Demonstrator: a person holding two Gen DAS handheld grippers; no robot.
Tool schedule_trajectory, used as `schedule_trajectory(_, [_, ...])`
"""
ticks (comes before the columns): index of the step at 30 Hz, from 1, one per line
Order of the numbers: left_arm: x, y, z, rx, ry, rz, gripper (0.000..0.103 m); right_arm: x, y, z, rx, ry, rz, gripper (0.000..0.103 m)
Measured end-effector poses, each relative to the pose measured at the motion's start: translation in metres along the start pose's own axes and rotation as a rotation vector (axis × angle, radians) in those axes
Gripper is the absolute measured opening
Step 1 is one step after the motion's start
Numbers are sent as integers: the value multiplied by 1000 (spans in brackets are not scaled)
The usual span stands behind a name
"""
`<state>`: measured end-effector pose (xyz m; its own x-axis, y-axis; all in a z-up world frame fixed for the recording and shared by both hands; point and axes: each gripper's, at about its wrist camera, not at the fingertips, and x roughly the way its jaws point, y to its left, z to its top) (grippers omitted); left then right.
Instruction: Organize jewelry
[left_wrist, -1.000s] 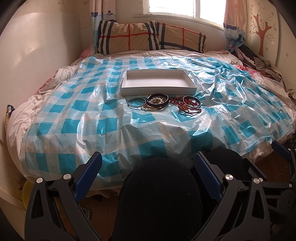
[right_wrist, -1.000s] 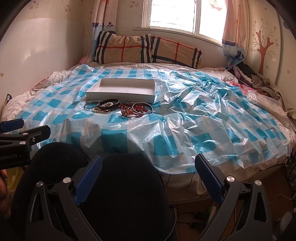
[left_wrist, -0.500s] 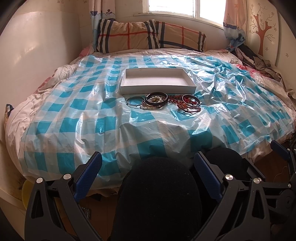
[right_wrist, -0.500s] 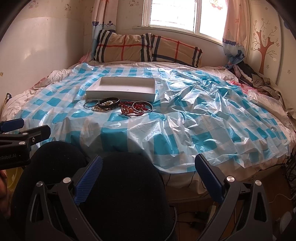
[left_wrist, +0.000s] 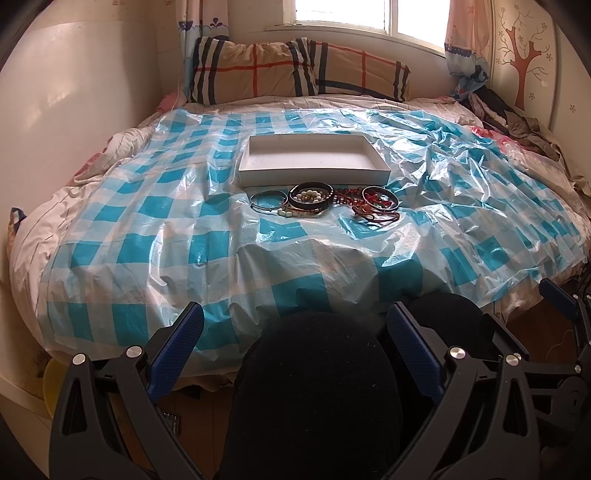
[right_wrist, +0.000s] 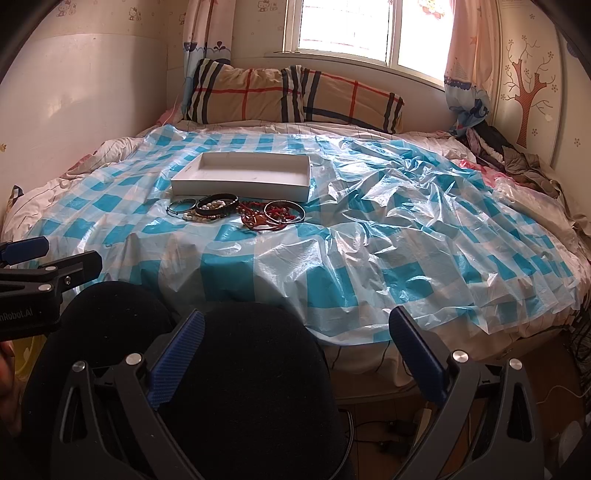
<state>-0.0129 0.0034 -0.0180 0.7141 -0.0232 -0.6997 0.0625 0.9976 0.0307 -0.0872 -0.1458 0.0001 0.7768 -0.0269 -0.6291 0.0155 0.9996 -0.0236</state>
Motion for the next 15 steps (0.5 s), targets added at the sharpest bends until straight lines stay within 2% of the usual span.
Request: schedule_trajectory(15, [0,1,1,0,2,0,95,0,-1,0,9,1,7,96])
